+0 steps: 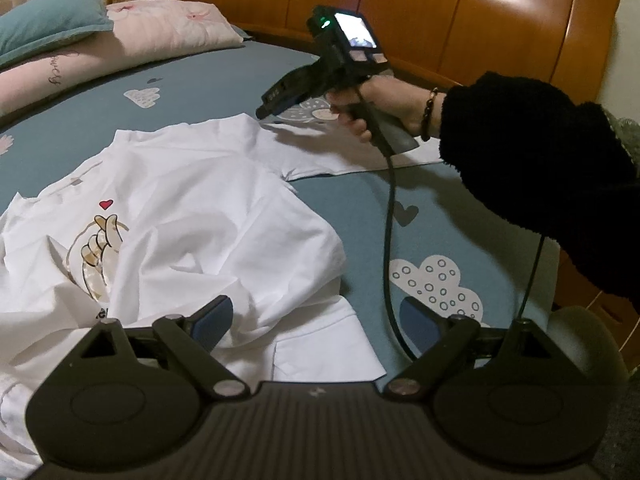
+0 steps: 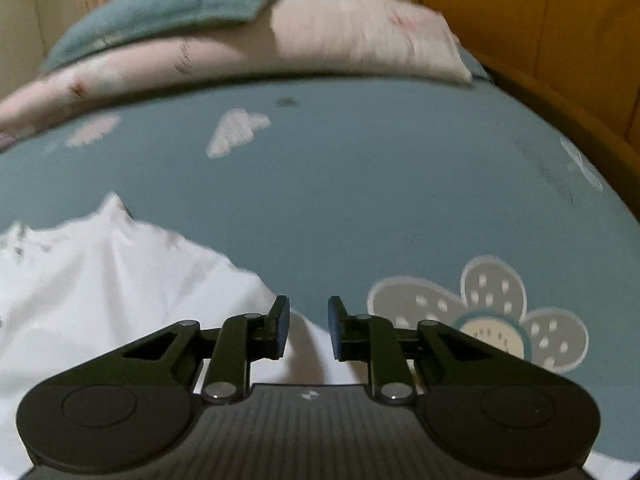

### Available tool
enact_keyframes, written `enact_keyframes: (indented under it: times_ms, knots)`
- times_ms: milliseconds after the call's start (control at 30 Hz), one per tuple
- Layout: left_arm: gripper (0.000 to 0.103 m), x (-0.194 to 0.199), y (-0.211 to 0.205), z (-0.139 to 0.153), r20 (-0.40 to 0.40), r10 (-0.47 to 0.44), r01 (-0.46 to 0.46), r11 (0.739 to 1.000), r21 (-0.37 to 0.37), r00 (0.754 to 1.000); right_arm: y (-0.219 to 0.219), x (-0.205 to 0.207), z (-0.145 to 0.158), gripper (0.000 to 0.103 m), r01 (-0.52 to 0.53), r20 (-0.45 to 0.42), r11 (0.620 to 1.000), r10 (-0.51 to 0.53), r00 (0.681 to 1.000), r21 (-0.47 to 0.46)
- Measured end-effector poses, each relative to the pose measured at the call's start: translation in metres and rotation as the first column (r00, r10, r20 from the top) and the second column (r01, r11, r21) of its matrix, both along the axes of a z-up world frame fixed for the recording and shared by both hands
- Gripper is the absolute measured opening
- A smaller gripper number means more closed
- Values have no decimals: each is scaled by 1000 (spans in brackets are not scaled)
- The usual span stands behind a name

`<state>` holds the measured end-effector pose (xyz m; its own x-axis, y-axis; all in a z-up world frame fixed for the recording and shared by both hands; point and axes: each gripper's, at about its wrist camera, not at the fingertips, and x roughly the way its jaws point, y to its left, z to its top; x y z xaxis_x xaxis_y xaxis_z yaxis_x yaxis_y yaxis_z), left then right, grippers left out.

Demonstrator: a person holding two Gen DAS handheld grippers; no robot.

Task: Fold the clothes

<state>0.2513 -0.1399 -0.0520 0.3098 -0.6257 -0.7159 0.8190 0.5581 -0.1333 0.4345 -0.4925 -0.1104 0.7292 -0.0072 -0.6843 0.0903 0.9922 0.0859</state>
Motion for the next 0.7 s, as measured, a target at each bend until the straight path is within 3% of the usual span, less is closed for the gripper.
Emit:
enact_keyframes:
  times_ms: [133, 233, 333, 533, 633, 700]
  knots:
    - [90, -1, -3, -2, 5, 3, -3, 1000, 11, 1000, 13, -2, 6, 24, -125, -32, 990, 127, 991, 65]
    - [91, -1, -6, -4, 3, 9, -9, 1000, 24, 1000, 41, 9, 4, 26, -215, -72, 976, 218, 973, 43]
    - [91, -2, -7, -5, 14, 17, -17, 999, 39, 1000, 55, 25, -10, 26, -179, -98, 984, 177, 979, -15]
    - [91, -5, -8, -4, 13, 8, -9, 999, 34, 1000, 46, 50, -12, 28, -53, -61, 999, 53, 997, 8]
    - [91, -7, -9, -2, 21, 12, -12, 999, 30, 1000, 42, 35, 0, 31, -36, -67, 999, 37, 997, 11]
    - [92, -7, -8, 0, 29, 18, -19, 999, 30, 999, 36, 14, 12, 38, -40, -75, 999, 41, 996, 16]
